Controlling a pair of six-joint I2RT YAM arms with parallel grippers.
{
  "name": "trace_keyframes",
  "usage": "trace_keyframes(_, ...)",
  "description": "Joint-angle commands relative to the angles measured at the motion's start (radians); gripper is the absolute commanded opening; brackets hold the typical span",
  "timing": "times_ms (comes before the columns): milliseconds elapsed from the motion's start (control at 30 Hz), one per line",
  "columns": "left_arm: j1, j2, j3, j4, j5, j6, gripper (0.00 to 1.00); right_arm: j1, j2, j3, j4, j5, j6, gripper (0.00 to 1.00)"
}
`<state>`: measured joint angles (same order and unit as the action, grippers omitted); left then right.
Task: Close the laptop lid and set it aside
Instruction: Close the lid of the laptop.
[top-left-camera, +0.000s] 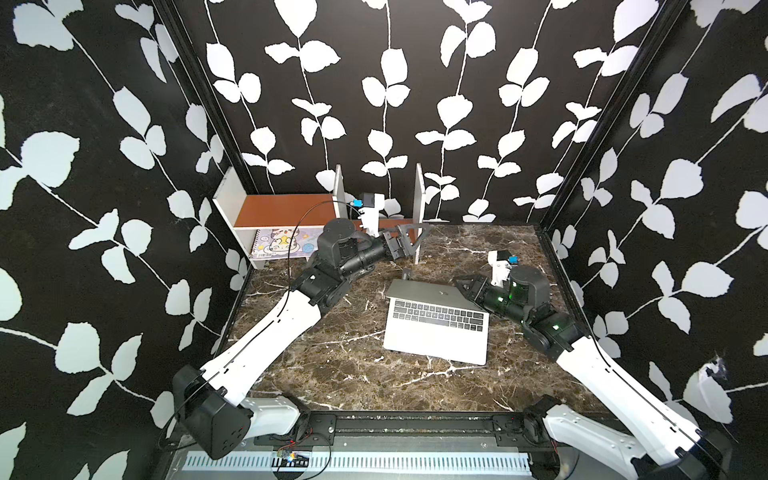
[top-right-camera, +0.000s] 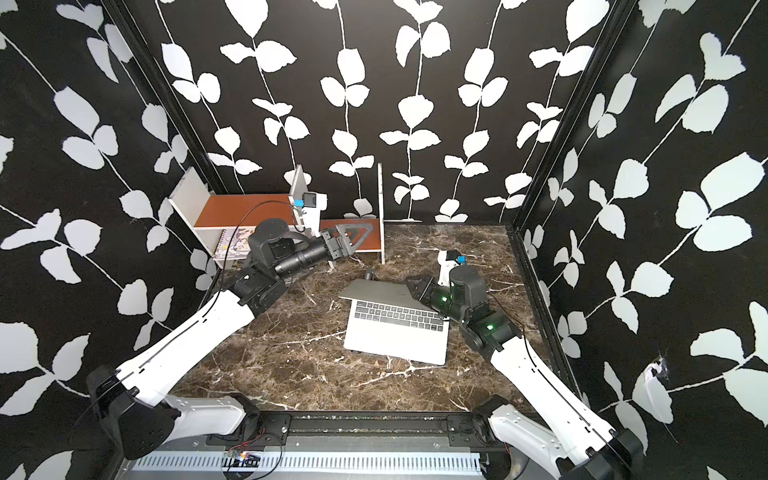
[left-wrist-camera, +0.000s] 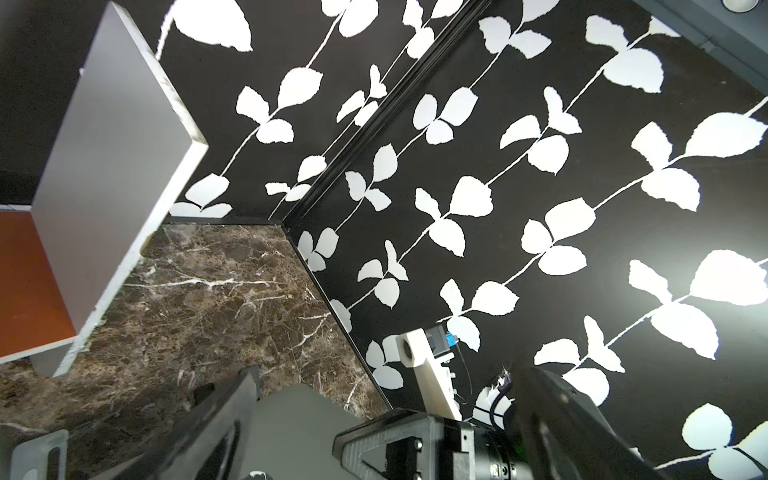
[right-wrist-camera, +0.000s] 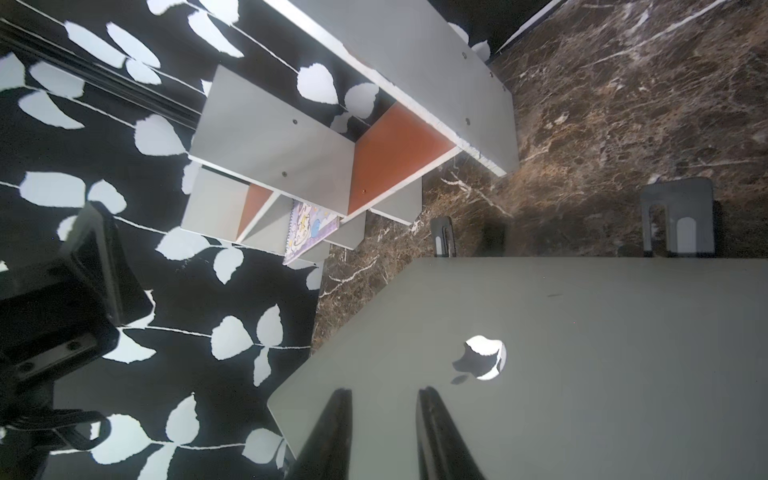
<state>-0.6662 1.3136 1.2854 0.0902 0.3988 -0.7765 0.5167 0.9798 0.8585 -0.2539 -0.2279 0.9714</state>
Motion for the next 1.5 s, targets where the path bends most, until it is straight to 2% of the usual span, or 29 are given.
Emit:
trace_keyframes(0, -0.044, 0.038, 0.065, -0.111, -0.012, 0.038, 0.89, -0.002, 0.013, -0.014, 0.01, -0.042, 0.046, 0.22)
trace_keyframes(167, -0.112, 0.083, 0.084, -0.278, -0.033, 0.085, 0.81, -0.002, 0.002, -0.048, -0.042, -0.06, 0.067, 0.19)
trace_keyframes(300, -0.13, 0.074, 0.03, -0.354, -0.075, 0.137, 0.8, -0.002, -0.011, -0.11, -0.032, -0.076, 0.105, 0.18)
trace_keyframes(467, -0.13, 0.064, -0.081, -0.284, -0.105, 0.121, 0.8, -0.002, -0.034, -0.175, -0.015, -0.079, 0.135, 0.17)
trace_keyframes(700, -0.13, 0.112, -0.096, -0.225, -0.06, 0.086, 0.81, -0.001, -0.088, -0.291, 0.057, -0.075, 0.182, 0.18)
trace_keyframes(933, -0.13, 0.104, -0.149, -0.18, -0.098, 0.075, 0.81, -0.001, -0.113, -0.39, 0.148, -0.08, 0.215, 0.18)
trace_keyframes(1133, -0.13, 0.087, -0.204, -0.113, -0.132, 0.079, 0.82, -0.002, -0.105, -0.41, 0.191, -0.093, 0.203, 0.18)
trace_keyframes(1467, -0.129, 0.103, -0.254, -0.006, -0.114, 0.041, 0.82, -0.002, -0.14, -0.465, 0.253, -0.08, 0.194, 0.19)
